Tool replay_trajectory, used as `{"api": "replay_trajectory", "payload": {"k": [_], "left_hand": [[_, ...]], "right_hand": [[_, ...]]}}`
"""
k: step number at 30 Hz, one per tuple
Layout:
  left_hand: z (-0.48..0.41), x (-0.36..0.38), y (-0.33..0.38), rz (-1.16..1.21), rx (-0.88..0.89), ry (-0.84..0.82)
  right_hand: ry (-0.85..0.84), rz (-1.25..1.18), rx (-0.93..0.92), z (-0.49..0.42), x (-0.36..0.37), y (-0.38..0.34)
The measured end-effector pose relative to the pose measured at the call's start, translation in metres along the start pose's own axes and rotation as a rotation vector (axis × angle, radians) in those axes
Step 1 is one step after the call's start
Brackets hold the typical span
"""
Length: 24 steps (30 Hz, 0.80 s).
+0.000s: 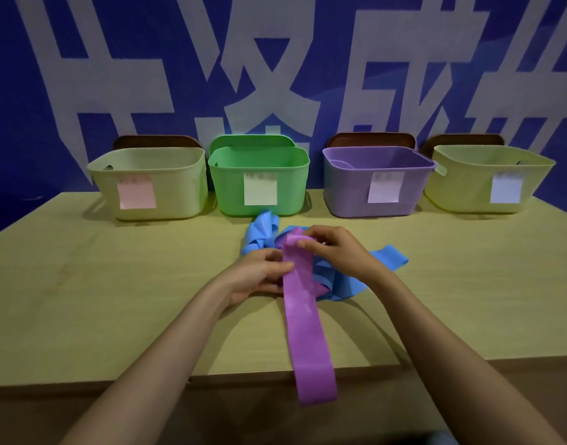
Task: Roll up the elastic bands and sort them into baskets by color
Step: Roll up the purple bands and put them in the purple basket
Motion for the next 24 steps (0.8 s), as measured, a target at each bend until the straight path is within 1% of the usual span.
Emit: {"api": "replay_trajectory", "payload": {"k": [2,4,6,9,12,16,18,22,24], "left_hand": [[-0.003,-0.001,0.012,-0.01,0.174,0.077],[-0.004,-0.003,0.029,-0.03,0.332,0.191],[-0.009,-0.006,0.04,-0.023,0.398,0.265],[-0.024,-0.011,0.042,0.069,0.348,0.287],[-0.037,-0.012,0.039,0.111,0.307,0.28],[-0.052,-0.012,0.035,0.257,0.232,0.227],[-0.058,-0.014,0.035,0.316,0.203,0.194],[-0.065,-0.015,0.034,0.271,0.213,0.158],[-0.067,-0.014,0.031,0.218,0.249,0.187]], "right_hand": [[0.031,-0.055,0.04,-0.004,-0.004,-0.002],[0.015,-0.103,0.071,-0.008,-0.007,-0.006],[-0.017,-0.147,0.086,-0.013,-0.008,-0.008],[-0.043,-0.144,0.1,-0.027,-0.011,-0.005],[0.017,-0.166,0.143,-0.039,-0.017,0.001],[0.011,-0.29,0.048,-0.05,-0.02,0.01],[0.047,-0.328,0.041,-0.056,-0.019,0.018],[0.146,-0.467,0.067,-0.055,-0.014,0.027],[0.161,-0.491,0.061,-0.052,-0.013,0.028]]}}
Point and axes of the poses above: each hand's wrist, its own z-axis away from the middle knuckle, its own x-axis out of the palm, y = z × x, the point moved 5 cm from there along -z, towards the middle knuckle
